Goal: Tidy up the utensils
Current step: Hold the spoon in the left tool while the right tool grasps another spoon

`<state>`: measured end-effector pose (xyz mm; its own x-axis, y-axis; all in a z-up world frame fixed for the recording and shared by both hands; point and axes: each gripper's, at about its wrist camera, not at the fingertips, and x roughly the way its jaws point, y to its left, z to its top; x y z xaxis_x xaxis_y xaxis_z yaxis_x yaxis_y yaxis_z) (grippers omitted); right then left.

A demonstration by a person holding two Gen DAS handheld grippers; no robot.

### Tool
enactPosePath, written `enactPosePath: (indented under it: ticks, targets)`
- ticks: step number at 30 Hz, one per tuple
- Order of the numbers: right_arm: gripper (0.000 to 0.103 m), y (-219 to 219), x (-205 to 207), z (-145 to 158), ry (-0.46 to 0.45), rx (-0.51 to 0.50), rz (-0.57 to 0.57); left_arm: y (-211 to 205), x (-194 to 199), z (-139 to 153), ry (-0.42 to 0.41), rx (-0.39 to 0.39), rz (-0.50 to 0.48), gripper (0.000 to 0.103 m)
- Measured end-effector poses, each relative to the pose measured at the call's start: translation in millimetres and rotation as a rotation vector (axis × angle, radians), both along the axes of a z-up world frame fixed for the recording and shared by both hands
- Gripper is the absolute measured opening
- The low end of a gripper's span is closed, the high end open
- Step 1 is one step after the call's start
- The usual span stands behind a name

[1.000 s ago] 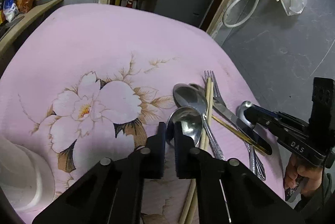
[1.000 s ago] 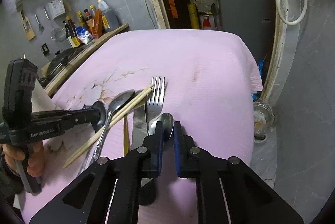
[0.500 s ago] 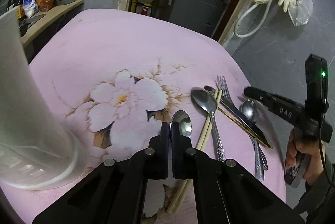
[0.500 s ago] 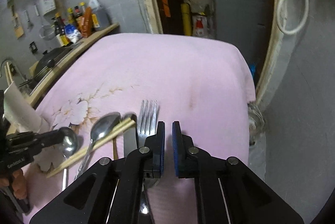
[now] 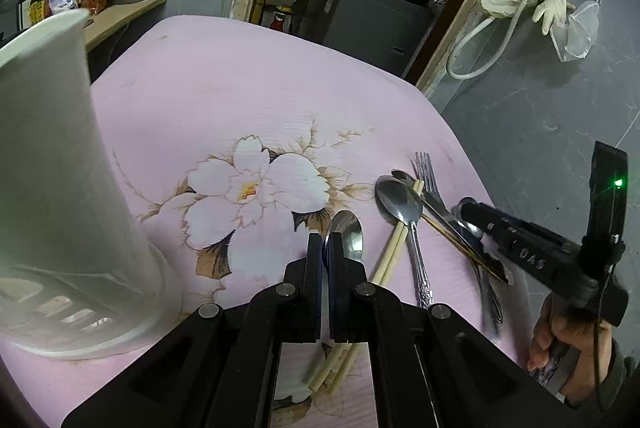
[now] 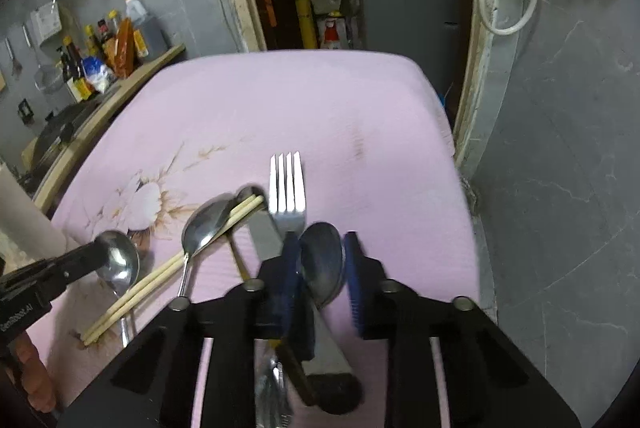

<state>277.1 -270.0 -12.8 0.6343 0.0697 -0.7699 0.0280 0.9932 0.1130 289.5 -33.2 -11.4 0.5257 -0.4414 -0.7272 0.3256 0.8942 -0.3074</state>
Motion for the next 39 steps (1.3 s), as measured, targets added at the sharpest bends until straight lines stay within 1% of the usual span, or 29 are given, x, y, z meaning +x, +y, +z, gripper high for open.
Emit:
enactPosePath:
  ticks: [2, 4, 9, 11, 14, 17, 20, 21, 23, 24, 25, 28, 32, 35, 37, 39]
  targets:
    - [0.013, 1.0, 3.1, -3.1, 0.007, 0.006, -0.003, 0.6, -0.5, 0.7, 0.003, -0.003, -0.003, 0.001]
    - [0.008, -2.4, 4.5, -3.6, 0.007, 0.046, 0.004, 0.3, -1.2, 2.1, 0.005, -0.005, -0.007, 0.001]
    - [0.006, -4.7, 18.4, -3.6, 0.012, 0.119, 0.055, -2.0, -2.5, 2.9, 0.006, -0.001, -0.013, 0.001]
    - [0.006, 0.6, 26.7, -1.2, -0.001, 0.106, 0.084, -1.6, -2.7, 3.0, 0.009, -0.001, -0.012, 0.001]
    - [0.006, 12.8, 34.0, 3.5, -0.037, 0.048, 0.125, -2.0, -2.1, 3.9, 0.007, 0.000, -0.010, 0.001]
    - [0.006, 18.8, 39.0, 5.7, -0.051, 0.034, 0.147, -6.3, -1.9, 4.1, 0.009, 0.003, -0.007, 0.001]
    - [0.006, 19.4, 39.7, 4.9, -0.047, 0.038, 0.144, -6.9, -1.2, 3.4, 0.012, 0.005, -0.010, 0.001]
    - [0.007, 18.4, 40.8, 3.9, -0.040, 0.045, 0.136, -7.2, -1.1, 3.5, 0.013, 0.006, -0.011, 0.001]
    - [0.018, 15.7, 42.5, 1.4, -0.016, 0.059, 0.108, -6.8, -1.3, 3.0, 0.015, 0.005, -0.013, 0.001]
    - [0.032, 15.1, 42.7, 0.5, -0.010, 0.065, 0.097, -7.0, -1.1, 3.3, 0.016, 0.005, -0.014, 0.001]
    - [0.039, 15.0, 42.4, -0.1, -0.007, 0.069, 0.083, -7.0, -1.0, 3.3, 0.017, 0.004, -0.015, 0.001]
    - [0.040, 16.8, 40.3, -1.7, 0.005, 0.068, 0.040, -7.4, -0.3, 4.1, 0.019, 0.006, -0.016, 0.001]
    - [0.040, 24.3, 41.5, -7.9, 0.034, 0.030, -0.015, -7.7, 0.0, 4.8, 0.024, 0.000, -0.019, 0.001]
    - [0.040, 31.3, 43.3, -11.9, 0.028, -0.004, -0.050, -7.3, 0.6, 5.0, 0.026, -0.002, -0.020, 0.001]
    - [0.041, 33.6, 43.7, -14.2, 0.027, 0.001, -0.061, -6.6, 0.1, 4.8, 0.027, -0.003, -0.021, 0.001]
    - [0.039, 31.9, 41.7, -15.1, 0.017, 0.005, -0.069, -6.4, 0.2, 4.8, 0.027, -0.003, -0.022, 0.001]
